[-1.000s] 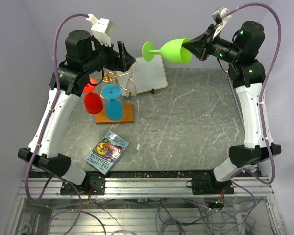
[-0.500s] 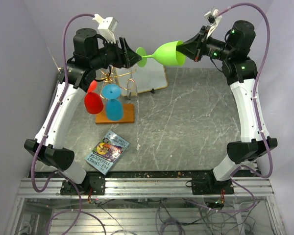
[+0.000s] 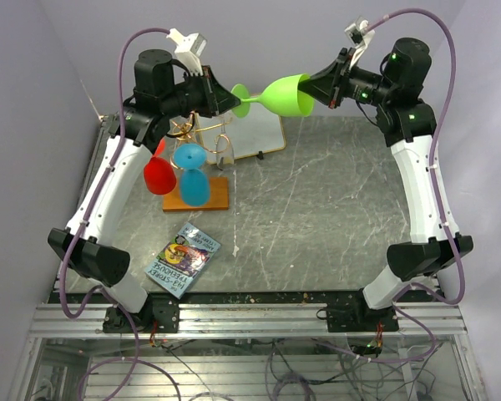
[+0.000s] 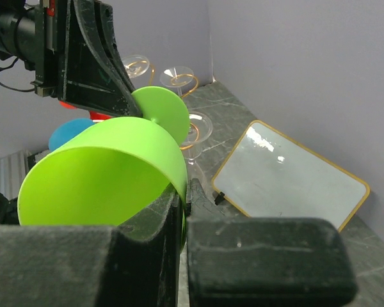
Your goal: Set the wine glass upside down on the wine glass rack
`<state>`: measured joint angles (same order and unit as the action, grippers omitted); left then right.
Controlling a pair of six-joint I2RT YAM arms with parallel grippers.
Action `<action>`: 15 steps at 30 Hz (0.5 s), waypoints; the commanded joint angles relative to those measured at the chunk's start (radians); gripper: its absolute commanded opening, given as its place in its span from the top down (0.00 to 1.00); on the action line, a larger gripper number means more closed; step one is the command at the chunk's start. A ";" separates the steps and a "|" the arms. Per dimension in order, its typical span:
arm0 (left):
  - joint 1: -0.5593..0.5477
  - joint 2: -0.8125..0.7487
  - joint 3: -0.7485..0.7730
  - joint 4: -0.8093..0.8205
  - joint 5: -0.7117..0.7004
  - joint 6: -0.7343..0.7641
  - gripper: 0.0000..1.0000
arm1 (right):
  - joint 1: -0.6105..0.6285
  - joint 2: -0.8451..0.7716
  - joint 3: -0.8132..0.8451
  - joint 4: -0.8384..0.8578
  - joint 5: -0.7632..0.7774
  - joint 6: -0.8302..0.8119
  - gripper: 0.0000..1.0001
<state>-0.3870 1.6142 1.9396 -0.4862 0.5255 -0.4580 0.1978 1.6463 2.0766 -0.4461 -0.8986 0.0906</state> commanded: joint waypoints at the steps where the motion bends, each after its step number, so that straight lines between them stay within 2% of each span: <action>1: 0.004 -0.011 0.013 0.038 0.026 0.003 0.93 | 0.006 -0.046 -0.016 0.003 0.038 -0.035 0.96; 4: 0.005 -0.026 0.037 0.008 -0.025 0.051 0.93 | 0.006 -0.062 -0.015 -0.029 0.056 -0.083 0.76; 6: 0.005 -0.044 0.055 -0.020 -0.103 0.100 0.93 | 0.005 -0.073 -0.010 -0.067 0.087 -0.122 0.54; 9: 0.006 -0.068 0.079 -0.056 -0.203 0.182 0.93 | 0.005 -0.088 0.009 -0.129 0.152 -0.209 0.37; 11: 0.005 -0.086 0.091 -0.066 -0.249 0.235 0.93 | 0.005 -0.101 0.023 -0.169 0.223 -0.261 0.29; 15: -0.021 -0.097 0.131 -0.109 -0.334 0.385 0.93 | 0.004 -0.129 0.043 -0.220 0.442 -0.335 0.25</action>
<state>-0.3866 1.5608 1.9991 -0.5636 0.3172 -0.2451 0.2035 1.5574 2.0781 -0.5961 -0.6800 -0.1368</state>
